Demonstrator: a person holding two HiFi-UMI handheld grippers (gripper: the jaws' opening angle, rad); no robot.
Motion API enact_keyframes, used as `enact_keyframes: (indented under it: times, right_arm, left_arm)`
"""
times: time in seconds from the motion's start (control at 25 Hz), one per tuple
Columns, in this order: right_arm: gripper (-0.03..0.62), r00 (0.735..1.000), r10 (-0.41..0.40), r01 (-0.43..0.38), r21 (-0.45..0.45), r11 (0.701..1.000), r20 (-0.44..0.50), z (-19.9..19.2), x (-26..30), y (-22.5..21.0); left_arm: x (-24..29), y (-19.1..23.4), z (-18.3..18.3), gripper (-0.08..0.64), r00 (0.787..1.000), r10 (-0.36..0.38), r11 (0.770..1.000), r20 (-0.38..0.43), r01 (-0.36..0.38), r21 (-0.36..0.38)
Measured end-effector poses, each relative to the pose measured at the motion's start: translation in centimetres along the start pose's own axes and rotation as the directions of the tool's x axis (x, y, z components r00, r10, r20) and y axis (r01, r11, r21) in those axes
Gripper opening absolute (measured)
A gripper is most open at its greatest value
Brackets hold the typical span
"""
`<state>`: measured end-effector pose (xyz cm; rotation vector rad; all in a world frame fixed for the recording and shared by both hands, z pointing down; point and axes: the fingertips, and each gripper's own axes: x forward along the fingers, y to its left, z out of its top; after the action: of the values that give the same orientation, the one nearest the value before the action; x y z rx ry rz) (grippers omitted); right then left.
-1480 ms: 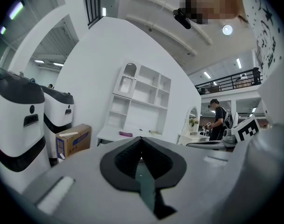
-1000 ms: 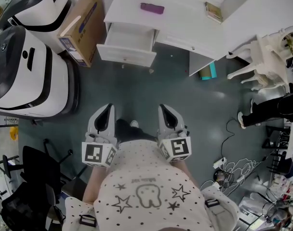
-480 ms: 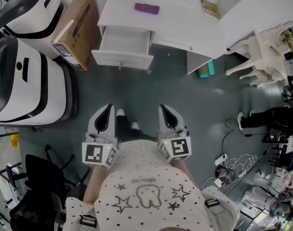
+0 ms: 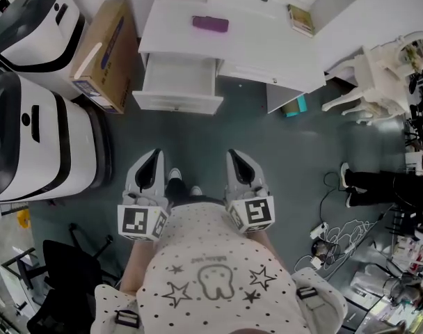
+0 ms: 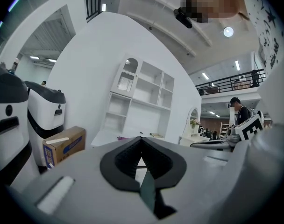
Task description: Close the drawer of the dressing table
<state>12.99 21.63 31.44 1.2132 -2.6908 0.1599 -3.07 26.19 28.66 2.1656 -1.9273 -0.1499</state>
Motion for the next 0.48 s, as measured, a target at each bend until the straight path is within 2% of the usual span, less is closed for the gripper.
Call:
enact_keyframes:
  times: [0.24, 0.48]
  right_arm:
    - [0.003, 1.000, -0.019, 0.019, 0.010, 1.000, -0.002, 0.2, 2.4, 0.4]
    - [0.003, 1.000, -0.018, 0.018, 0.020, 1.000, -0.004, -0.4, 5.6, 1.8]
  left_arm:
    - [1.4, 1.8, 0.9, -0.005, 1.000, -0.022, 1.000, -0.011, 0.022, -0.005]
    - [2.4, 5.3, -0.2, -0.005, 0.999, -0.021, 1.000, -0.034, 0.021, -0.003]
